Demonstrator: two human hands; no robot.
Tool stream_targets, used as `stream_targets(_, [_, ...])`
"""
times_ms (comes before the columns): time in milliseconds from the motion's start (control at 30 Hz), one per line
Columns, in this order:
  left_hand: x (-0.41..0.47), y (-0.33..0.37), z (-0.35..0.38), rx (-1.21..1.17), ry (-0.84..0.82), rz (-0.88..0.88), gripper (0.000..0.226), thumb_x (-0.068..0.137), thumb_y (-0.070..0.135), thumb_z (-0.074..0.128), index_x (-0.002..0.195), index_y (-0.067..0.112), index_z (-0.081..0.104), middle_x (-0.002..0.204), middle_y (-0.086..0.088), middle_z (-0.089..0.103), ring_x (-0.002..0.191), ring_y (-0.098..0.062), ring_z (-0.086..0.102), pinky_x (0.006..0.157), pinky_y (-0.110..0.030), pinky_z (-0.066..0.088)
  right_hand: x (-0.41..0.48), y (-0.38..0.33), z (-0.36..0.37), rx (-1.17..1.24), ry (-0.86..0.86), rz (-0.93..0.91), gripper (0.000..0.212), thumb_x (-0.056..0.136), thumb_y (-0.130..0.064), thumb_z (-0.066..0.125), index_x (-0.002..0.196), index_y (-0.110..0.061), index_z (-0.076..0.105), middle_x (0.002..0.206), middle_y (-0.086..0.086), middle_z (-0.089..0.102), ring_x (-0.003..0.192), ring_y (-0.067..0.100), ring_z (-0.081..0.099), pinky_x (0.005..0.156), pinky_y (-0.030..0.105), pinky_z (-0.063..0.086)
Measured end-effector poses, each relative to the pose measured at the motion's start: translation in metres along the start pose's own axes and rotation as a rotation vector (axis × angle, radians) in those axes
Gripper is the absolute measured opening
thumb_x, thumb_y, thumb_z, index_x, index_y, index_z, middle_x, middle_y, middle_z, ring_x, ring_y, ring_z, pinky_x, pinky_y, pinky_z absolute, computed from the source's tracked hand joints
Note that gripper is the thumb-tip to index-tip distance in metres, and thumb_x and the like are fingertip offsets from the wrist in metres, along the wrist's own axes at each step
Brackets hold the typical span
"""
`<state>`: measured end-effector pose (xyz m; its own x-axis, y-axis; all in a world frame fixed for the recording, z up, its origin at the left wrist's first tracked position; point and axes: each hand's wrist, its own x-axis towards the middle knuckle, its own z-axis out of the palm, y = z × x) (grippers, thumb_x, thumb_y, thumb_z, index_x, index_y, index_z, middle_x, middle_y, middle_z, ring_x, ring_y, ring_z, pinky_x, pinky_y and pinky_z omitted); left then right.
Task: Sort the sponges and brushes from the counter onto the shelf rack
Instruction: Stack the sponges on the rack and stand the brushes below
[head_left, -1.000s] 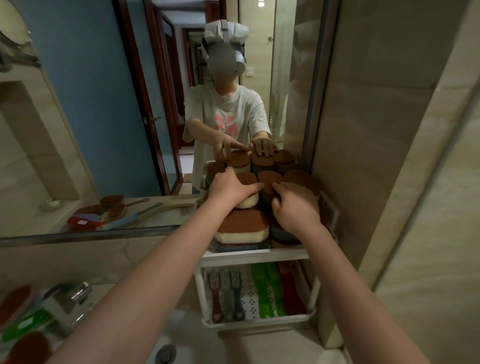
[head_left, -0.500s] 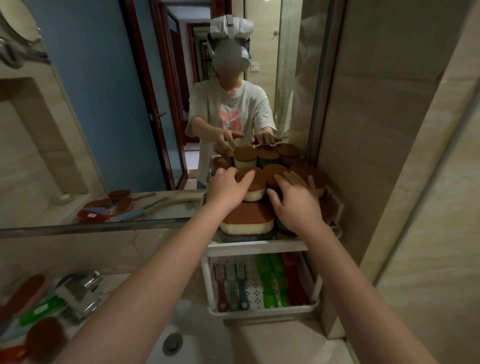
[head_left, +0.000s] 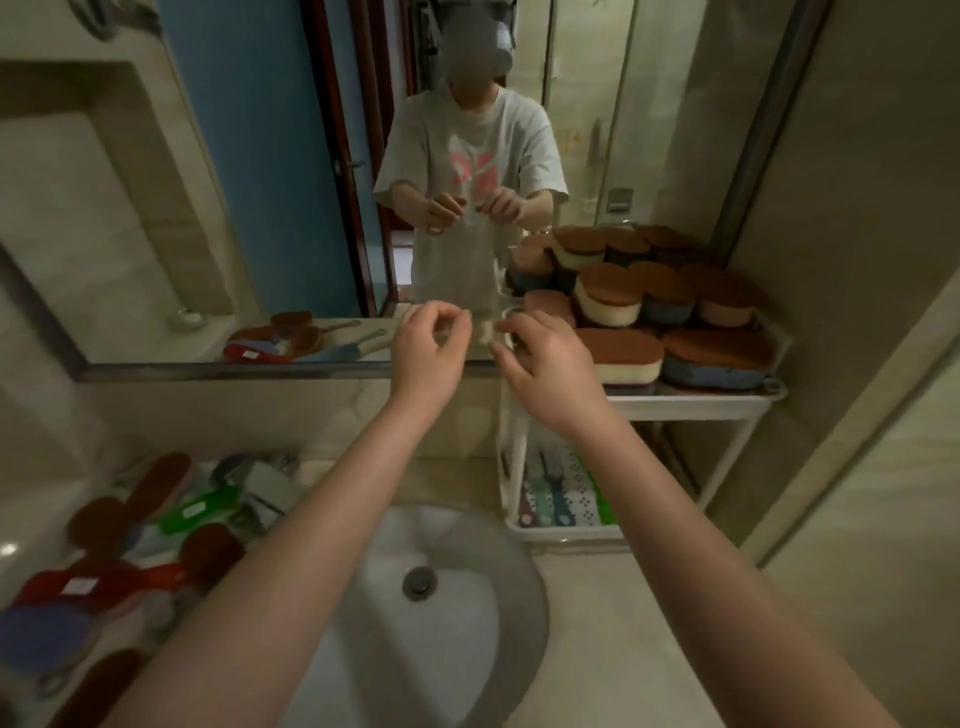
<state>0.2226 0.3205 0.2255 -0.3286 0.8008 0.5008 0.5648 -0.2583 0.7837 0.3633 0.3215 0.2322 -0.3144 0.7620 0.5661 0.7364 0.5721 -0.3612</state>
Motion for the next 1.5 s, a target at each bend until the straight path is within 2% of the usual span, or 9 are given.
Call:
stream_targets(267, [-0.035,-0.118,-0.120,0.079,-0.002,-0.235,0.011,0.091,0.023,0.055,0.099,0.017,0.060,0.105,-0.001,0.057,0.097,-0.013,0.053,0.083,-0.024,0.040,-0.023,-0.095,0.103,0.144,-0.310,0.017,0.030,0.092,-0.030,0.055,0.118,-0.016,0.061,0.112,0.003,0.066,0.100,0.020,0.062,0.080,0.030,0.047])
stream_targets(400, [-0.063,-0.177,-0.178,0.158,0.022,-0.367,0.016,0.089,0.018,0.057,0.101,0.009,0.062,0.101,-0.002,0.058,0.096,-0.017,0.056,0.080,-0.023,0.039,-0.033,-0.139,0.157,0.218,-0.556,0.031,0.028,0.092,-0.027,0.056,0.116,-0.015,0.062,0.107,0.004,0.067,0.095,0.022,0.063,0.084,0.032,0.049])
stream_targets(600, [-0.122,-0.249,-0.255,0.264,-0.022,-0.581,0.019,0.088,0.016,0.060,0.102,0.003,0.062,0.105,-0.013,0.063,0.099,-0.026,0.060,0.083,-0.030,0.043,-0.070,-0.193,0.240,0.202,-0.968,0.027,0.033,0.092,-0.034,0.057,0.119,-0.015,0.061,0.115,0.009,0.065,0.107,0.027,0.060,0.089,0.031,0.045])
stream_targets(767, [-0.179,-0.282,-0.291,0.310,-0.034,-0.734,0.018,0.089,0.015,0.060,0.102,0.004,0.062,0.103,-0.011,0.066,0.097,-0.025,0.059,0.078,-0.024,0.039,-0.116,-0.225,0.288,0.181,-1.226,0.074,0.041,0.093,-0.037,0.055,0.127,-0.014,0.054,0.129,0.007,0.056,0.117,0.025,0.053,0.095,0.031,0.041])
stream_targets(900, [-0.220,-0.292,-0.300,0.299,-0.025,-0.810,0.015,0.089,0.015,0.059,0.101,0.006,0.063,0.100,-0.005,0.063,0.095,-0.022,0.057,0.081,-0.025,0.040,-0.152,-0.232,0.308,-0.021,-1.317,0.043,0.048,0.088,-0.038,0.058,0.126,-0.011,0.047,0.126,0.009,0.056,0.113,0.026,0.054,0.091,0.034,0.048])
stream_targets(1000, [-0.248,-0.296,-0.303,0.283,-0.064,-0.829,0.002,0.088,0.016,0.060,0.088,0.014,0.059,0.093,-0.001,0.060,0.092,-0.016,0.055,0.079,-0.024,0.038,-0.181,-0.231,0.318,-0.107,-1.314,0.081,0.070,0.079,-0.047,0.067,0.131,-0.013,0.035,0.125,0.007,0.050,0.112,0.026,0.053,0.089,0.037,0.051])
stream_targets(1167, [-0.286,-0.296,-0.299,0.318,-0.094,-0.900,0.013,0.087,0.022,0.062,0.081,0.013,0.056,0.081,-0.002,0.060,0.082,-0.017,0.057,0.068,-0.023,0.035,-0.205,-0.215,0.320,-0.174,-1.320,0.185,0.095,0.066,-0.053,0.079,0.133,-0.012,0.025,0.126,0.009,0.041,0.116,0.030,0.048,0.088,0.038,0.046])
stream_targets(1400, [-0.333,-0.293,-0.283,0.391,-0.052,-1.113,0.039,0.083,0.039,0.066,0.064,0.014,0.042,0.063,-0.002,0.048,0.070,-0.022,0.052,0.058,-0.028,0.034,-0.212,-0.198,0.325,-0.077,-1.422,0.233,0.079,0.070,-0.052,0.075,0.125,-0.008,0.041,0.116,0.008,0.055,0.094,0.020,0.051,0.072,0.029,0.041])
stream_targets(1500, [-0.340,-0.287,-0.275,0.428,-0.026,-1.212,0.045,0.078,0.055,0.063,0.089,0.012,0.052,0.085,-0.003,0.055,0.083,-0.022,0.057,0.070,-0.028,0.042,-0.212,-0.194,0.325,-0.052,-1.386,0.245,0.062,0.075,-0.045,0.074,0.115,-0.006,0.048,0.107,0.008,0.058,0.087,0.019,0.050,0.070,0.029,0.040])
